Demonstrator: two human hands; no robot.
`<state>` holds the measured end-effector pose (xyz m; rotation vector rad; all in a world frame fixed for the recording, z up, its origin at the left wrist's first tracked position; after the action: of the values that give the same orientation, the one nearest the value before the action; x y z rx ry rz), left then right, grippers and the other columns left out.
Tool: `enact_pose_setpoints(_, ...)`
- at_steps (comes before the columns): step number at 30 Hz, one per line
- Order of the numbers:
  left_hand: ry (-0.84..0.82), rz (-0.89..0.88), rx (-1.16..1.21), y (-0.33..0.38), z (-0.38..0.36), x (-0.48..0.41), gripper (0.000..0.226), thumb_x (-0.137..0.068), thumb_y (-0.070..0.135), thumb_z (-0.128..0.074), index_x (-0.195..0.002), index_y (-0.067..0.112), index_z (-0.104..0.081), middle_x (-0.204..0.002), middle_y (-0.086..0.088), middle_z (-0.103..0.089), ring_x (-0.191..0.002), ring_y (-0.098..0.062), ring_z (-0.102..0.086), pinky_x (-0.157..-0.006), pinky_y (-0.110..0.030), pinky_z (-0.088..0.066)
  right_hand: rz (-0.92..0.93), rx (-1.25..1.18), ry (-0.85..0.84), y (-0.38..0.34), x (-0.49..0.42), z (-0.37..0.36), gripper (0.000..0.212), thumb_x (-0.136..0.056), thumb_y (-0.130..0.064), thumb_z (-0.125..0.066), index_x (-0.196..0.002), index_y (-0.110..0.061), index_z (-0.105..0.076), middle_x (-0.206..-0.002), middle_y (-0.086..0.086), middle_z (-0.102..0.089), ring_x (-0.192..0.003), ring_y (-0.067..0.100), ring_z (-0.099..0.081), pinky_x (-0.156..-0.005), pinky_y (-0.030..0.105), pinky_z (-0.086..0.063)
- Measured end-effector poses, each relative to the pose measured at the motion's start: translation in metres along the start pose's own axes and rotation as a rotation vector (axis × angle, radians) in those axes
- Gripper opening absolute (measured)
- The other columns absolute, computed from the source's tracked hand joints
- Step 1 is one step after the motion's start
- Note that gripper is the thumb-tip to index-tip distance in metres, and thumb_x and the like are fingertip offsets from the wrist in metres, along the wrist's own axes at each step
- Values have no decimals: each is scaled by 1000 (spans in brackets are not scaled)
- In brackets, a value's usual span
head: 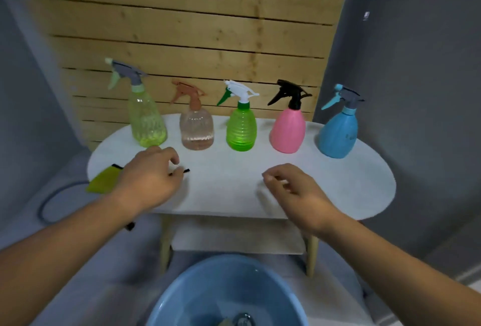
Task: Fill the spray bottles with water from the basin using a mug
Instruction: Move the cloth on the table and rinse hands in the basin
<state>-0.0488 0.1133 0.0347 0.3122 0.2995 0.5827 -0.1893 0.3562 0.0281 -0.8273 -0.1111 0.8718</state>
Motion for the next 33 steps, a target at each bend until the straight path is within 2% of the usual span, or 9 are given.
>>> enact_pose_setpoints(3,-113,107,-221,-53,-4,10,35,-99,45,-52,-126,26,-61,-120,-11,-54,-114,-35,-52,-89,-39,-48,191,169,-201,-49,-6,-61,34,-102,-41,-47,-127,-23,-62,-130,-6,-59,-121,11,-47,-103,18,-31)
enact_pose_setpoints(7,-146,6,-249,-74,-15,18,42,-101,51,-41,-131,31,-62,-120,-8,-58,-116,-33,-52,-93,-37,-44,266,148,-296,-78,-27,-111,33,-103,-31,-49,-130,-17,-62,-134,0,-60,-125,13,-46,-100,2,-21)
enact_pose_setpoints(11,-142,-153,-163,-67,-25,13,42,-104,39,-46,-143,32,-56,-140,4,-57,-131,-24,-47,-107,-37,-39,160,-27,-254,-72,-57,-120,31,-103,-27,-49,-129,-17,-64,-131,-4,-61,-123,8,-49,-106,15,-32)
enact_pose_setpoints(16,-262,-327,213,-47,-40,14,44,-104,15,-54,-146,28,-55,-155,11,-48,-147,-10,-36,-128,-46,-8,157,-103,-255,-79,-77,-138,33,-103,-30,-49,-134,-23,-60,-131,-12,-56,-126,4,-46,-113,24,-31)
enact_pose_setpoints(19,-2,-206,450,-86,-4,6,33,-102,10,-58,-132,19,-66,-139,5,-59,-135,-10,-48,-120,-37,-33,294,-19,-335,-102,-75,-161,39,-102,-30,-51,-139,-18,-55,-141,-9,-50,-131,1,-37,-116,18,-22)
enact_pose_setpoints(21,141,-97,407,-122,16,4,27,-102,14,-57,-126,21,-67,-129,7,-60,-125,-10,-52,-107,-29,-40,375,90,-425,-115,-74,-183,45,-102,-34,-50,-144,-20,-50,-156,-2,-39,-146,11,-25,-121,25,-14)
enact_pose_setpoints(24,121,25,310,-154,12,3,24,-102,21,-57,-124,22,-67,-128,5,-60,-122,-15,-54,-99,-27,-39,399,171,-511,-128,-84,-208,49,-102,-42,-46,-149,-27,-43,-164,0,-23,-153,16,-9,-124,33,-5)
enact_pose_setpoints(28,122,83,239,-169,9,6,24,-100,27,-58,-121,21,-69,-128,0,-61,-122,-22,-55,-103,-36,-44,348,235,-588,-136,-97,-239,52,-104,-46,-38,-153,-30,-33,-166,-2,-15,-153,15,-5,-120,28,1)
enact_pose_setpoints(33,45,129,125,-177,-1,9,30,-100,37,-58,-124,22,-68,-133,-1,-60,-132,-28,-46,-108,-41,-40,430,400,-458,-131,-90,-242,54,-106,-31,-40,-157,-23,-25,-166,3,-16,-152,19,-13,-119,22,-3)
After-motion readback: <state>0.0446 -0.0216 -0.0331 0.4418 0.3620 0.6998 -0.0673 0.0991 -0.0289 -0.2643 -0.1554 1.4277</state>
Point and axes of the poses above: each hand's wrist, its own x-axis away from the middle knuckle, its own z-axis out of the back of the hand, y = z × x, the point moved 10 cm from there along -x, towards the middle knuckle
